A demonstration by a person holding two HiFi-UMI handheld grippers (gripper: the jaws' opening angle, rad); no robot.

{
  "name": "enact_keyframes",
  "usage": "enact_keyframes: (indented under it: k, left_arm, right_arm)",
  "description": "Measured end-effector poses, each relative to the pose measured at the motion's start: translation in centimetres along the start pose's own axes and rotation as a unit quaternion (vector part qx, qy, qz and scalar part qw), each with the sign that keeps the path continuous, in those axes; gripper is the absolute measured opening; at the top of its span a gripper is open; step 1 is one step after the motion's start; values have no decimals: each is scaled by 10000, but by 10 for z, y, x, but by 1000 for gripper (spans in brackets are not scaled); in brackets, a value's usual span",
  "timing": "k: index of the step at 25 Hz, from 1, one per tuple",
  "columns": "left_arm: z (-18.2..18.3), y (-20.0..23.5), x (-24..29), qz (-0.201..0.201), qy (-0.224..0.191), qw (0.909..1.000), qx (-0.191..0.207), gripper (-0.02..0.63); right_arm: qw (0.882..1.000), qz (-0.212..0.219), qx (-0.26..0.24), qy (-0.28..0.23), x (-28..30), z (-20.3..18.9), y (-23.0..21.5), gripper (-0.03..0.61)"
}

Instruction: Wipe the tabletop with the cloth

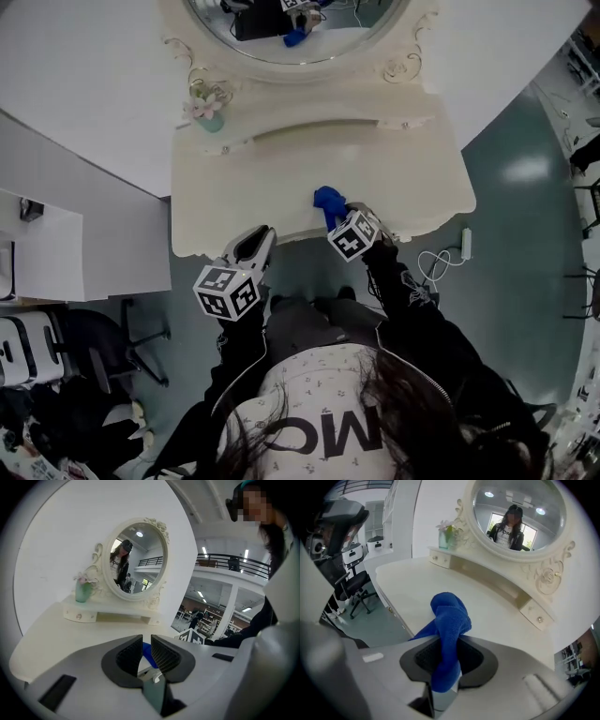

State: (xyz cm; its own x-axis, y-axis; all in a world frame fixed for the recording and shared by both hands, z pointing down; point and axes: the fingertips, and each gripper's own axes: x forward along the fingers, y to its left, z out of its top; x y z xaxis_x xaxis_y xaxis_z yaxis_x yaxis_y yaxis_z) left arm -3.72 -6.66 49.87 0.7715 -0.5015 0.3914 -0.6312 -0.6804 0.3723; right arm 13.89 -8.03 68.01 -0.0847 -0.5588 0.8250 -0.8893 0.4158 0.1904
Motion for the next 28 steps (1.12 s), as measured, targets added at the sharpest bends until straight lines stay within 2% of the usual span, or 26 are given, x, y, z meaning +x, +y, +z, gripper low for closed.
enact_keyframes:
  k: [7, 12, 23, 28]
  left_arm:
    - [-13, -58, 42, -207, 144, 9996, 154, 46]
    - [-19, -88, 61, -272, 221, 9992, 216, 46]
    - [-35, -123, 74, -167, 437, 9987, 181, 46]
    - [-42, -126, 68, -16, 551, 9984, 157, 46]
  right_arm:
    - [9967, -355, 722, 88, -23, -72, -86, 92]
    - [9923, -527, 1114, 91, -42, -111, -131, 92]
    - [9797, -986, 1731, 229, -76, -185, -222, 92]
    - [9754, -1148, 1878, 101, -84, -197, -253, 92]
